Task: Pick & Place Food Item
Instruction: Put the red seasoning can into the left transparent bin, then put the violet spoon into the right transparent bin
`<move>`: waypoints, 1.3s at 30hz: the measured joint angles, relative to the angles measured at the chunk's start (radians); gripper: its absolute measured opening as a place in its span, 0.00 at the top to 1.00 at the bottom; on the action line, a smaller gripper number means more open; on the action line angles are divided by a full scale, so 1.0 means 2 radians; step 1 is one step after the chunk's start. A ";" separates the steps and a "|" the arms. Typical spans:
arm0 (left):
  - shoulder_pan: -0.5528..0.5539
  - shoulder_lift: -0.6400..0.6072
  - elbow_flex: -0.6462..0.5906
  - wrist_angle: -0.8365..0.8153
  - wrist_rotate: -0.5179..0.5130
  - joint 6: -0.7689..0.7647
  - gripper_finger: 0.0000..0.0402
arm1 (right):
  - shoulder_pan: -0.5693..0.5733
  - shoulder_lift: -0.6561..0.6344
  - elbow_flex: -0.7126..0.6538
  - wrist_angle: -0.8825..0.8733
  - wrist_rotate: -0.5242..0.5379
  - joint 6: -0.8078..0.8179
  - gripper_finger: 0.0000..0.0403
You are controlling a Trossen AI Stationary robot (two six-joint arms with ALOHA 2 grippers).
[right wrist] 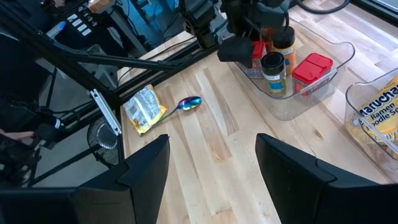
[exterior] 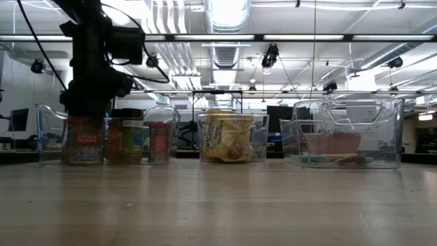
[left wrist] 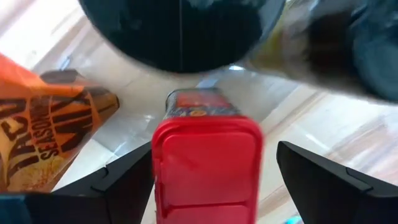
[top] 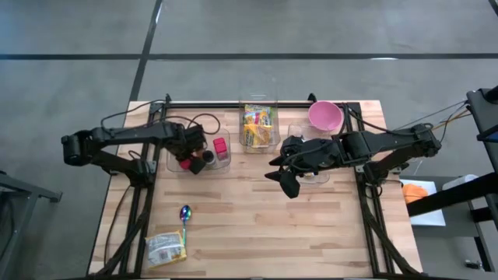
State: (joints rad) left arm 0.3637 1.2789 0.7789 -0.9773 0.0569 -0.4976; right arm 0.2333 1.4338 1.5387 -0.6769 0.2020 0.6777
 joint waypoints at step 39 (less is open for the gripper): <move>0.000 0.000 0.108 -0.124 -0.021 0.028 0.16 | 0.000 0.000 0.000 0.001 -0.002 0.002 0.42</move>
State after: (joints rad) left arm 0.3634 1.2781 0.9942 -1.2259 0.0141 -0.4422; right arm 0.2329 1.4338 1.5387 -0.6758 0.1982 0.6807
